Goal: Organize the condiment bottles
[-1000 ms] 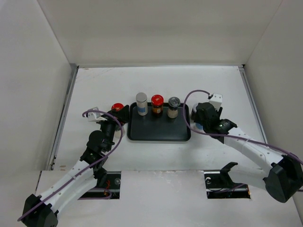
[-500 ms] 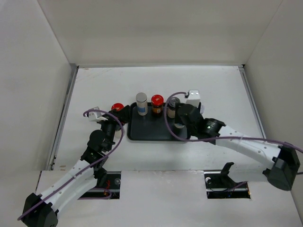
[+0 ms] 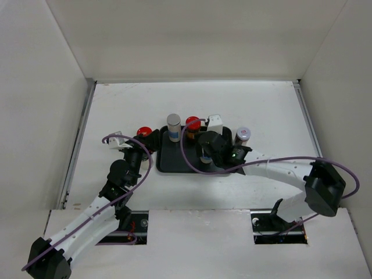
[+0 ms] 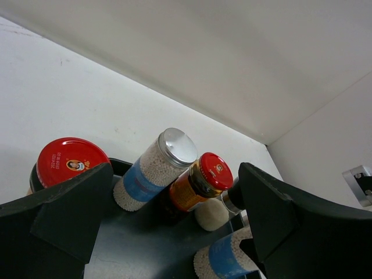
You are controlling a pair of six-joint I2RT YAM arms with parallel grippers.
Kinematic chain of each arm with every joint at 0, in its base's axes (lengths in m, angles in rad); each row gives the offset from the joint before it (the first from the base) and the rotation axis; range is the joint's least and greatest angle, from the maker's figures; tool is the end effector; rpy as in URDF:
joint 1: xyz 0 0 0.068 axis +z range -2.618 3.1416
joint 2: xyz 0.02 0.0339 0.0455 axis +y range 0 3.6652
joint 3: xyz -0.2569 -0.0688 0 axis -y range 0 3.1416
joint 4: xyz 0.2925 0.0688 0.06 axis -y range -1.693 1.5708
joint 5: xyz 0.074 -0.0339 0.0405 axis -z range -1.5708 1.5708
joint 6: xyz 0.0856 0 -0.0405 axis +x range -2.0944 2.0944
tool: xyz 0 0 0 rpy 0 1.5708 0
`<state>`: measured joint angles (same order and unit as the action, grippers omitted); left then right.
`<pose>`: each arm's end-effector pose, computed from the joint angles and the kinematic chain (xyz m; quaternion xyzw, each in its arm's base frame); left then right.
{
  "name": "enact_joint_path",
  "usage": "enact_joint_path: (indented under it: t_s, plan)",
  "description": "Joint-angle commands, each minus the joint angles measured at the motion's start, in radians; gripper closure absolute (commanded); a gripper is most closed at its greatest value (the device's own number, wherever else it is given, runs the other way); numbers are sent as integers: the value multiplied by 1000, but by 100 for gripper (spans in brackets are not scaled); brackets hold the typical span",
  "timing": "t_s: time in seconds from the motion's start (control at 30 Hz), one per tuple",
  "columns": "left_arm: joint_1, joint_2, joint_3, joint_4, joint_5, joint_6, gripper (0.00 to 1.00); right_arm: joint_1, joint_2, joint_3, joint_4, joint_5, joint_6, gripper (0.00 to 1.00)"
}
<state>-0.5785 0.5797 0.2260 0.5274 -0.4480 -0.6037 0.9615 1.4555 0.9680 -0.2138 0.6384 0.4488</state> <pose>0.2289 -0.1052 0.2353 -0.1780 0.6248 -0.2975 0.6996 0.2628 0.2874 0.1926 -0.0905 0.8665 0.0425 0.4890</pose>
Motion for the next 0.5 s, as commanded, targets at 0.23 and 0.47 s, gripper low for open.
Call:
enact_joint_path:
  t_s: [0.23,0.47]
  plan:
    - [3,-12,-8,39,8,-7,10,-42,-262,-47,85,20,-12,4]
    - [-2,-6,-7,42,9,-7,10,-367,-302,-166,87,4,25,7]
